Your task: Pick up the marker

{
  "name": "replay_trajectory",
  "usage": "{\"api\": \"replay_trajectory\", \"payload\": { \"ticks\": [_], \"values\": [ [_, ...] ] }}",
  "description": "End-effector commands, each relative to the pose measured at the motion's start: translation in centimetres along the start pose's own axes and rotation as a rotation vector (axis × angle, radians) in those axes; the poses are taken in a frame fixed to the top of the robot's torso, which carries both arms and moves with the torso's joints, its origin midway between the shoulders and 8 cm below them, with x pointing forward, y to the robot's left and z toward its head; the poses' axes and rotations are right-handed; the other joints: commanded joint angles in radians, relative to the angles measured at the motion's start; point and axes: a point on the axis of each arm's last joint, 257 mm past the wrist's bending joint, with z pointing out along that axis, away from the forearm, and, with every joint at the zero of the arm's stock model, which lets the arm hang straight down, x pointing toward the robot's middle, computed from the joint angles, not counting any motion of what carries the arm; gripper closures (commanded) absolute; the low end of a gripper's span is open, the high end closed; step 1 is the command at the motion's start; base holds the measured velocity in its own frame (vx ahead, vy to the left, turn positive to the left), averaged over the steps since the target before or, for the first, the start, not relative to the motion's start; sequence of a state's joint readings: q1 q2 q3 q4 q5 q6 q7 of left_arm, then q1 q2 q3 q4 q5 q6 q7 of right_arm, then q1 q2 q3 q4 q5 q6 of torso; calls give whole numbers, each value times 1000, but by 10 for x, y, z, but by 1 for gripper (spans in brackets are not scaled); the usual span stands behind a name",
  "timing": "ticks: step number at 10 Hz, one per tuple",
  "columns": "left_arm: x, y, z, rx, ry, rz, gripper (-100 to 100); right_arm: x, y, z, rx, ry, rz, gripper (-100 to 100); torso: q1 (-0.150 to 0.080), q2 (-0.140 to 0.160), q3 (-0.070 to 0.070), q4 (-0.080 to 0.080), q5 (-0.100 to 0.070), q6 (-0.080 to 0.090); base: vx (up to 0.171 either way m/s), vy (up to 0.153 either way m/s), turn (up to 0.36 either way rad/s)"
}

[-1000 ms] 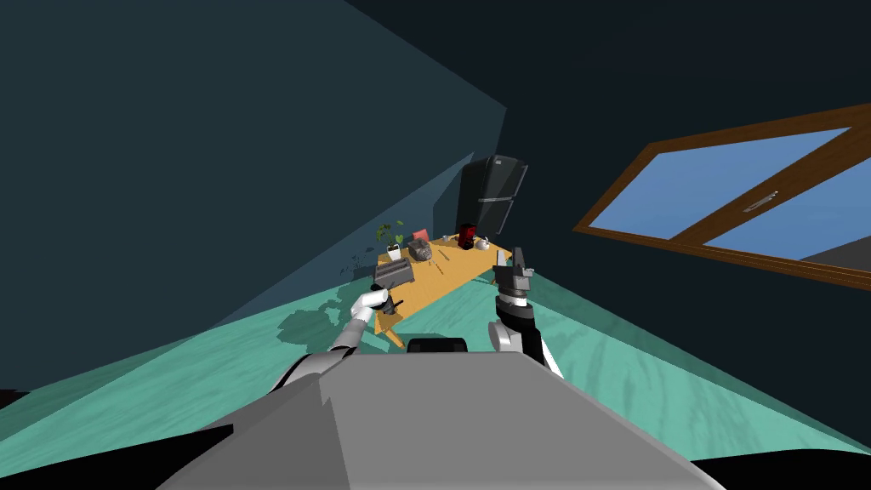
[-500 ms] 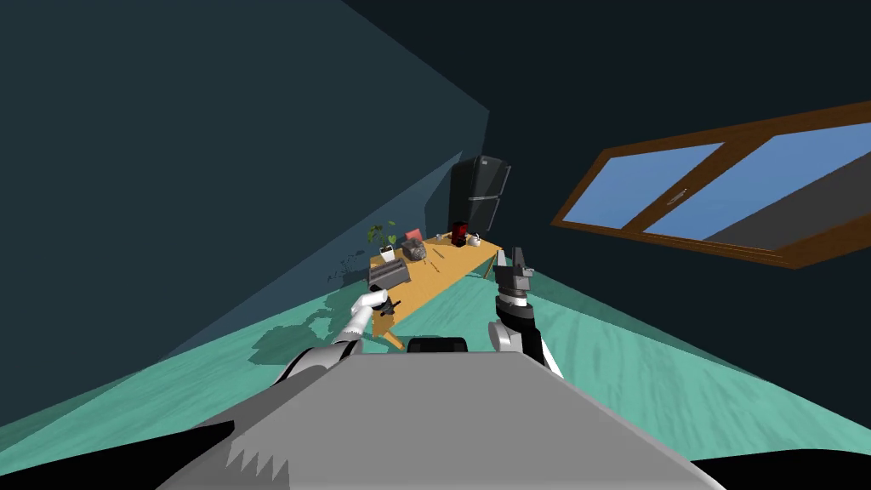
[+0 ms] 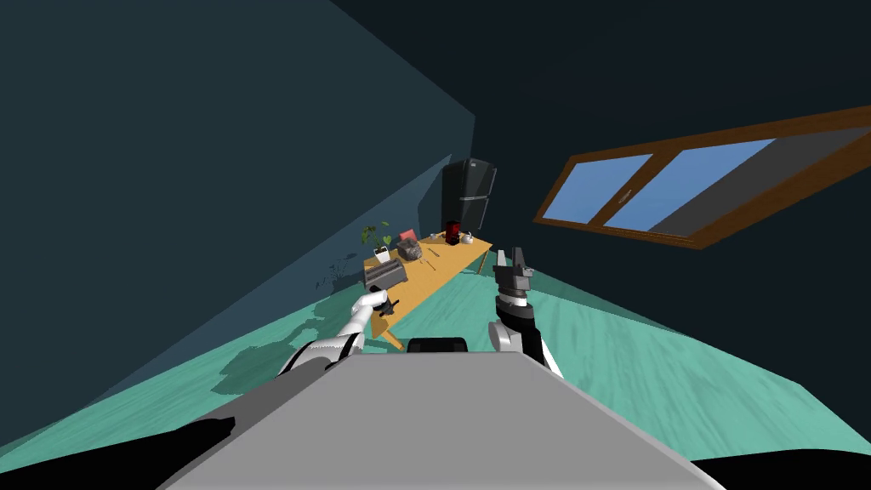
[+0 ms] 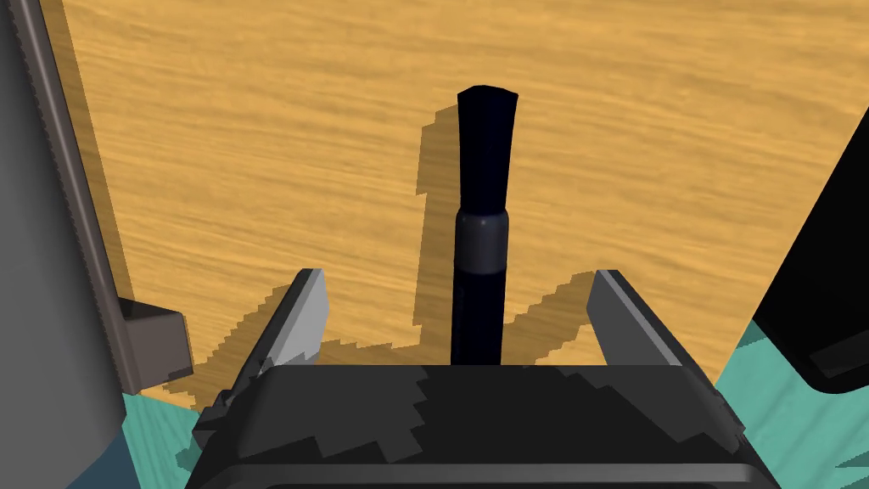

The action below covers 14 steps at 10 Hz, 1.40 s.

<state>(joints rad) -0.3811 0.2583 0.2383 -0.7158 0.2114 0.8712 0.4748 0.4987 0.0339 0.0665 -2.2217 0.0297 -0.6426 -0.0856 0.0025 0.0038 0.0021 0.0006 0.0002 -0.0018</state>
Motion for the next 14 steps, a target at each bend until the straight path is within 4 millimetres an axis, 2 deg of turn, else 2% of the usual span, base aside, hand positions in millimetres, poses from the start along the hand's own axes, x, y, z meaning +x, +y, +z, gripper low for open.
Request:
{"api": "replay_trajectory", "payload": {
  "ticks": [1, 2, 3, 7, 8, 9, 14],
  "values": [
    [-3, 1, 3, 0, -7, -22, -100, 0, 0, 0, 0, 0, 0, 0, 0, 0, 0, 0, 0, 0, -34, 33, -130],
    [-2, 0, 2, -1, -5, -12, -100, 0, 0, 0, 0, 0, 0, 0, 1, -1, -1, -1, 1, 1, -18, 18, -35],
    [-2, -1, 2, 0, -5, -14, 100, 0, 0, 0, 0, 0, 0, 0, 0, -3, -2, -1, 1, 0, 0, 0, 0],
    [-2, -1, 2, 0, -4, -14, 100, 0, 0, 0, 0, 0, 0, 0, 0, -6, -4, -2, 1, 1, 0, 0, 0],
    [-2, -1, 2, 0, -4, -14, 0, 0, 0, 0, 0, 0, 0, 0, 0, -6, -4, -2, 1, 1, 0, 0, 0],
    [1, 2, -1, -4, 1, 14, 100, 0, 0, 0, 0, 0, 0, 0, 0, -6, -4, -2, 1, 1, 47, -31, 253],
    [9, 7, -11, -14, 18, 88, 100, 0, 0, 0, 0, 0, 0, 0, -3, -9, -6, -3, 0, -1, 58, -49, 182]
  ]
}}
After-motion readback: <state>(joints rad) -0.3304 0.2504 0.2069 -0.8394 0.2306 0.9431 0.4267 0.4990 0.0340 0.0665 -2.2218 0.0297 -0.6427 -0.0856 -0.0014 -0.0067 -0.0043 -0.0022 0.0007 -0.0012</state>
